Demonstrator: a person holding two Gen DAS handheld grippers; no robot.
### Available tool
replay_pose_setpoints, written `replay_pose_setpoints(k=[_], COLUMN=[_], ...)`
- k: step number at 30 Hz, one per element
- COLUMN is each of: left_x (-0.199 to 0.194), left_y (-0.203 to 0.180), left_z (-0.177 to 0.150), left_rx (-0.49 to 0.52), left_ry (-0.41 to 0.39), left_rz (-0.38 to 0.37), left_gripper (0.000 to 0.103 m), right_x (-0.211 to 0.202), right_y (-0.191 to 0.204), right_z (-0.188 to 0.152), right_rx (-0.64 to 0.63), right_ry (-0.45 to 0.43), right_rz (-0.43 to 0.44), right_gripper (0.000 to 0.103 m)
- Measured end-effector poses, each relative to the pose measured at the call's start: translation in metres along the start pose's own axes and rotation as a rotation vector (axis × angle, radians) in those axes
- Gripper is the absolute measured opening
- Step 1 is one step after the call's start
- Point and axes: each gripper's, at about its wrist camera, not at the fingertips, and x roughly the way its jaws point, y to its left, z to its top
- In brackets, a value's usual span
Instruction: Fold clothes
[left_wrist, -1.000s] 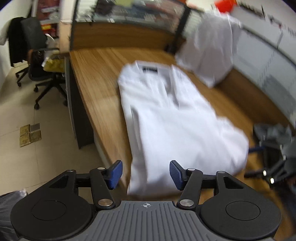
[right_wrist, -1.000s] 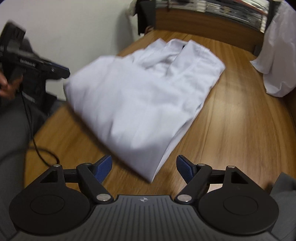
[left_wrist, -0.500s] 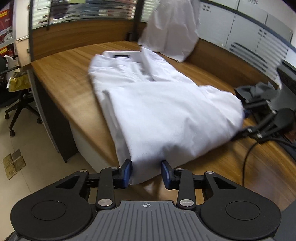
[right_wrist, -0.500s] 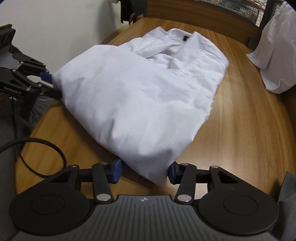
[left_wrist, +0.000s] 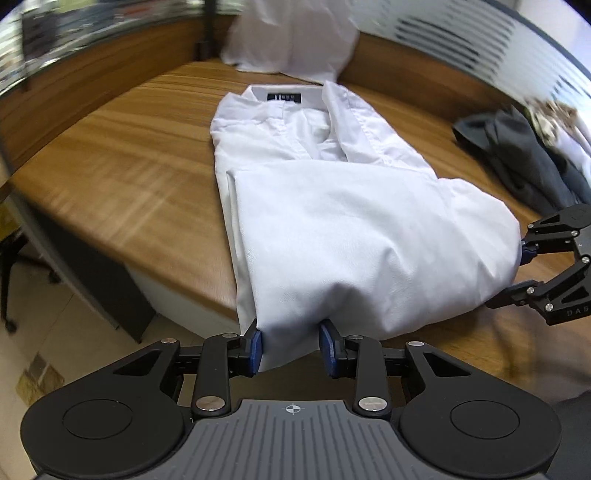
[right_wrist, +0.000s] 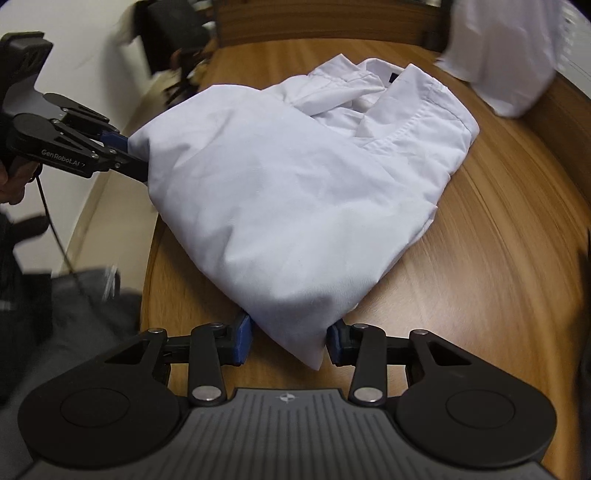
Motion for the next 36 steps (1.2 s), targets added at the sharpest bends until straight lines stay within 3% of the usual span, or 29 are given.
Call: replay_pose_setpoints(k=[5, 14, 19, 24, 32, 36], left_x=[0.032, 0.1, 0.108, 0.114, 0.119, 0.121], left_y=[0.009, 0.018, 0.018, 0.028, 0.042, 0.046], left_z=[0.049, 0.144, 0.148, 0.154, 0.16, 0.154], left_rx=[0.147, 0.366, 0.411, 0.486, 0.671, 0.776], left_ry=[0.048, 0.07, 0.053, 0.069, 0.112, 0.077], left_rz=[-0.089, -0.25, -0.275, -0.311, -0.482, -0.533], left_gripper=[0.035, 0.035, 0.036, 0.036, 0.043, 0.044], right_x=[-0.003, 0.003, 0.004, 0.016, 0.03, 0.03], right_y=[0.009, -0.021, -0.028, -0.011, 0.0, -0.002], right_z=[-0.007, 0.014, 0.022, 0.021, 0.019, 0.021], right_rx=[0.136, 0.371, 0.441, 0.498, 0.498, 0.519], right_ry=[-0.027, -0.009, -0.035, -0.068, -0.068, -0.066], right_rz=[-0.064, -0.2, -0.268, -0.334, -0.445, -0.487], right_gripper=[0.045, 0.045, 0.045, 0.045, 0.053, 0.051])
